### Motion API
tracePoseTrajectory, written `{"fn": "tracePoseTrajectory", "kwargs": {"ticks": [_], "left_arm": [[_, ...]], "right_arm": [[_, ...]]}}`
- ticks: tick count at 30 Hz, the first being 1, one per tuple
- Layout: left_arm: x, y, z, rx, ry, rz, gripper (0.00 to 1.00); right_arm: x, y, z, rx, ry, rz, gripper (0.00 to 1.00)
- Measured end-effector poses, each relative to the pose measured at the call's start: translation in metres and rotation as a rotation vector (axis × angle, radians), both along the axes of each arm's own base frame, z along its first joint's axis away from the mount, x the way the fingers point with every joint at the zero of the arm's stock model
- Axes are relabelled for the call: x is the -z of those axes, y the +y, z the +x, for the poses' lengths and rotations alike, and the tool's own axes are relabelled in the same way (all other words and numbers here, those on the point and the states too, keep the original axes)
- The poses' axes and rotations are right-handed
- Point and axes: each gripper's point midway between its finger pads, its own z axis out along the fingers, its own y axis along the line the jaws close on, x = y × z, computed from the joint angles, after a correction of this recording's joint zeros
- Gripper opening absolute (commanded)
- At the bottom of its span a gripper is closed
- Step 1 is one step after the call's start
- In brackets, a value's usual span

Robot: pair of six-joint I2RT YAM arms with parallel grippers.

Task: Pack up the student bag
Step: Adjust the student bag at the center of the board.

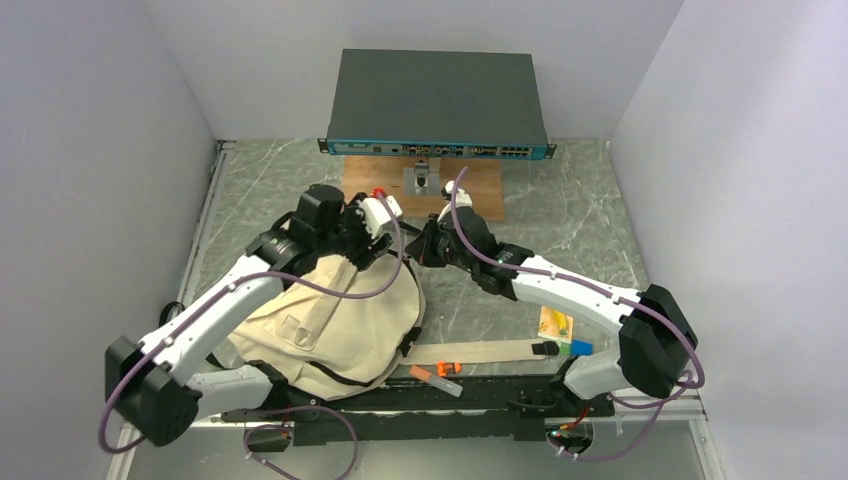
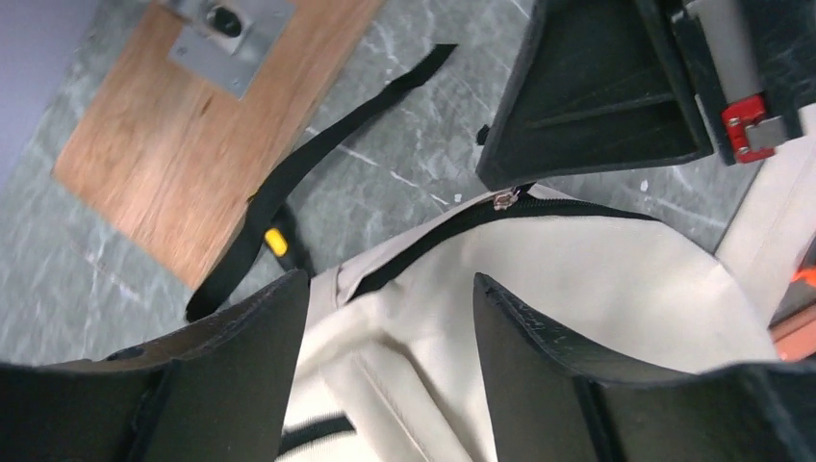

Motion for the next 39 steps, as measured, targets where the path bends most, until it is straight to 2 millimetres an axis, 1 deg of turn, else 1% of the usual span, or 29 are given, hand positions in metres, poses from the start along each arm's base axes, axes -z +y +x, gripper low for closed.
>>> {"fn": "tracePoseTrajectory", "kwargs": {"ticks": [4,5,9,11,12,15,17,18,22,23,27,30,32,33,36,38,39], "left_arm": [[0.026,-0.02,0.011,0.161,0.029,0.066,0.63],[0.035,-0.026,0.014,0.195,0.045,0.078,0.63],[0.06,-0.036,0.017,0.264,0.09,0.101,0.59],[0.062,-0.039,0.017,0.29,0.088,0.099,0.57],[0.062,-0.04,0.016,0.302,0.083,0.098,0.53],[0.061,-0.042,0.015,0.328,0.079,0.096,0.3],[0.064,-0.043,0.014,0.343,0.086,0.095,0.2],[0.065,-0.044,0.013,0.352,0.093,0.093,0.16],[0.068,-0.043,0.014,0.359,0.101,0.091,0.06],[0.068,-0.042,0.014,0.358,0.102,0.089,0.0],[0.067,-0.04,0.017,0.349,0.098,0.084,0.0],[0.064,-0.035,0.021,0.328,0.068,0.061,0.0],[0.06,-0.027,0.026,0.286,0.024,0.067,0.0],[0.058,-0.016,0.034,0.232,-0.009,0.086,0.0],[0.049,0.024,0.059,0.06,-0.083,0.128,0.0],[0.042,0.04,0.069,-0.018,-0.123,0.134,0.0],[0.038,0.044,0.072,-0.039,-0.139,0.134,0.0]], "right_arm": [[-0.001,0.001,-0.001,-0.026,0.01,0.01,0.0],[-0.001,0.0,-0.001,-0.028,0.011,0.012,0.0],[-0.001,0.002,-0.002,-0.039,0.016,0.019,0.0],[-0.002,0.003,-0.003,-0.043,0.018,0.024,0.0],[-0.002,0.003,-0.003,-0.045,0.019,0.027,0.0],[-0.003,0.004,-0.004,-0.051,0.026,0.035,0.0],[-0.003,0.004,-0.004,-0.051,0.029,0.038,0.0],[-0.003,0.004,-0.004,-0.049,0.031,0.039,0.0],[-0.003,0.003,-0.003,-0.04,0.038,0.045,0.0],[-0.003,0.003,-0.003,-0.036,0.04,0.045,0.0],[0.001,-0.004,0.001,0.016,0.054,0.024,0.0],[0.002,-0.011,0.005,0.077,0.058,0.018,0.0],[0.001,-0.02,0.002,0.108,0.051,0.031,0.0],[0.001,-0.026,-0.003,0.115,0.048,0.035,0.0],[0.001,-0.041,-0.028,0.095,0.02,0.06,0.0],[0.002,-0.045,-0.046,0.065,-0.006,0.078,0.0],[0.004,-0.047,-0.056,0.048,-0.017,0.081,0.0]]}}
